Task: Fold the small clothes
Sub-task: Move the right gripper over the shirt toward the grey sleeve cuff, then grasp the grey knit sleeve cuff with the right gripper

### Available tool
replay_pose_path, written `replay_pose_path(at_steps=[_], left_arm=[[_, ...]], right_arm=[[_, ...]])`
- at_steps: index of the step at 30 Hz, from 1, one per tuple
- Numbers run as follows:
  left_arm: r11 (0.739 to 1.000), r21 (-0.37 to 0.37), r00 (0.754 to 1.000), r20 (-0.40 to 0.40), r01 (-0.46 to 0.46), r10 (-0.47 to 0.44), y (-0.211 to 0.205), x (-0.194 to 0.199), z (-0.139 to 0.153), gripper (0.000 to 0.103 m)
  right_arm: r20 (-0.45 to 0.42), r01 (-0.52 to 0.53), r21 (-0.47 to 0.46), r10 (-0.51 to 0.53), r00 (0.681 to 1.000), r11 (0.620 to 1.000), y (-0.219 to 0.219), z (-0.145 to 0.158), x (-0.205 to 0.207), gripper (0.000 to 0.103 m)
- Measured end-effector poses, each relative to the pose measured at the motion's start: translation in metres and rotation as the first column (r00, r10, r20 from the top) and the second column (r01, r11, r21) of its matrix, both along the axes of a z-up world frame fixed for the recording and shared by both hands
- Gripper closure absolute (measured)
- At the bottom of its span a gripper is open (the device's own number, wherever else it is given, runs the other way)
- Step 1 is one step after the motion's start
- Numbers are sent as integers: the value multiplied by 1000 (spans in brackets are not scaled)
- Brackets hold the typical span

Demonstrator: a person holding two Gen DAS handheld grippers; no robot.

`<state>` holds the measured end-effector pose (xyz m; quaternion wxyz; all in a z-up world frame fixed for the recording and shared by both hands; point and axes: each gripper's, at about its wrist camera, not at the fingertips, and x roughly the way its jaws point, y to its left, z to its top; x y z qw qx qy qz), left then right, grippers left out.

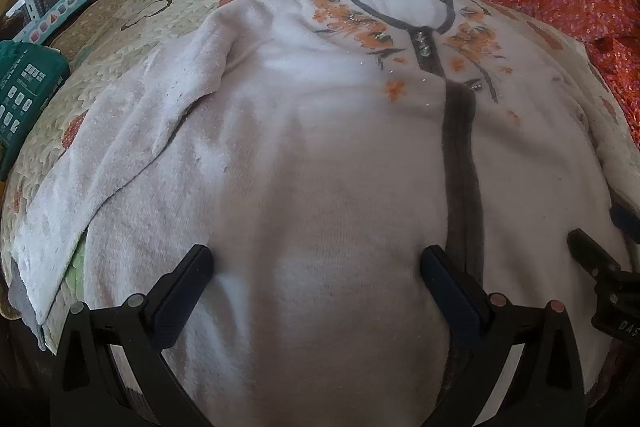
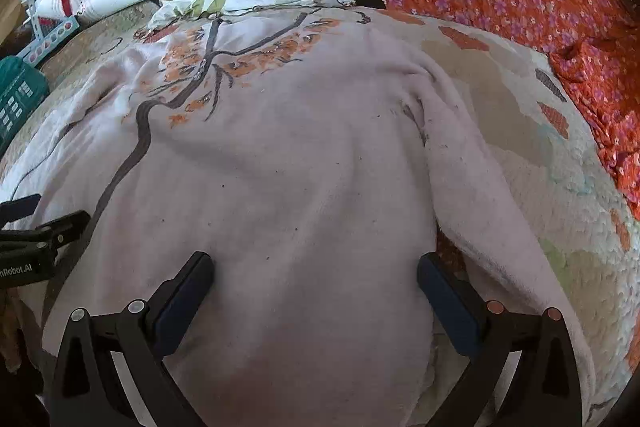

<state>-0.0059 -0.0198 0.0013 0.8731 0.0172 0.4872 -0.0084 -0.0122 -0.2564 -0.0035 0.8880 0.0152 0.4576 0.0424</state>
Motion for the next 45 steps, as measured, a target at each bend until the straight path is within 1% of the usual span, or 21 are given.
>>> replay_pose_path(at_steps=[11, 15, 19, 22, 23, 24, 25, 26, 27, 28, 29, 30, 32, 35, 36, 37, 40, 41, 42, 44, 45], left_arm=[[1000, 9, 1000, 19, 14, -14, -1, -1, -1, 0], [1000, 18, 999, 36, 18, -18, -5, 7, -1, 0], [999, 46, 996, 88, 29, -33, -10, 26, 2, 0], [994, 109, 984, 175, -7, -12, -13, 37, 12, 0], [992, 120, 977, 211, -28, 2, -12, 37, 20, 0], [993, 110, 973, 229, -38, 12, -10, 35, 27, 0], [996, 79, 968, 251, -42, 21, -6, 32, 37, 0], [999, 30, 960, 277, -35, 25, -2, 26, 50, 0], [1000, 2, 955, 297, -23, 22, 2, 21, 58, 0], [1000, -12, 949, 315, -11, 14, 4, 17, 66, 0], [1000, -13, 942, 337, 3, 2, 6, 10, 74, 0], [1000, -7, 937, 348, 10, -7, 7, 7, 78, 0], [1000, 1, 934, 357, 26, -25, 11, -2, 84, 0], [998, -40, 947, 320, 38, -23, 20, -7, 82, 0], [998, -59, 953, 302, 34, -15, 24, -9, 80, 0], [996, -79, 958, 286, 30, -6, 27, -10, 79, 0], [988, -152, 971, 240, 12, 26, 39, -10, 75, 0], [986, -168, 973, 230, 6, 33, 42, -9, 74, 0], [984, -177, 974, 222, -2, 42, 44, -8, 72, 0], [985, -174, 975, 216, -14, 52, 45, -9, 70, 0], [985, -173, 975, 217, -15, 53, 45, -11, 70, 0]], right_arm=[[-13, 3, -7, -3, 1000, 1000, -2, -3, 1, 0], [-19, -7, 4, 7, 1000, 1000, -5, -4, 2, 0], [-12, -19, 6, 19, 1000, 1000, -6, -3, 1, 0], [3, -10, -15, 10, 1000, 1000, -4, 0, -3, 0], [3, -4, -26, 4, 1000, 1000, -5, 3, -5, 5], [1, 1, -33, -1, 1000, 999, -5, 8, -8, 16], [0, -5, -27, 5, 1000, 1000, -9, 20, -13, 21], [13, -12, -8, 12, 1000, 1000, -15, 32, -18, 22], [38, -10, 11, 9, 999, 1000, -24, 48, -25, 21], [68, 13, 23, -15, 998, 1000, -39, 68, -35, 21], [74, 37, 25, -38, 997, 999, -53, 80, -41, 20], [62, 68, 26, -69, 996, 997, -73, 92, -46, 19], [13, 128, 25, -129, 992, 991, -108, 101, -51, 18], [-114, 242, 24, -237, 965, 970, -158, 87, -54, 18], [-171, 270, 36, -260, 950, 962, -172, 77, -57, 18], [-209, 281, 60, -263, 942, 958, -181, 69, -61, 18], [-285, 288, 151, -238, 929, 946, -190, 48, -71, 18], [-296, 283, 152, -229, 927, 947, -187, 43, -74, 18], [-308, 275, 141, -222, 925, 951, -184, 36, -76, 18], [-330, 261, 86, -220, 918, 961, -175, 19, -77, 19], [-334, 254, 55, -222, 916, 966, -173, 13, -78, 29]])
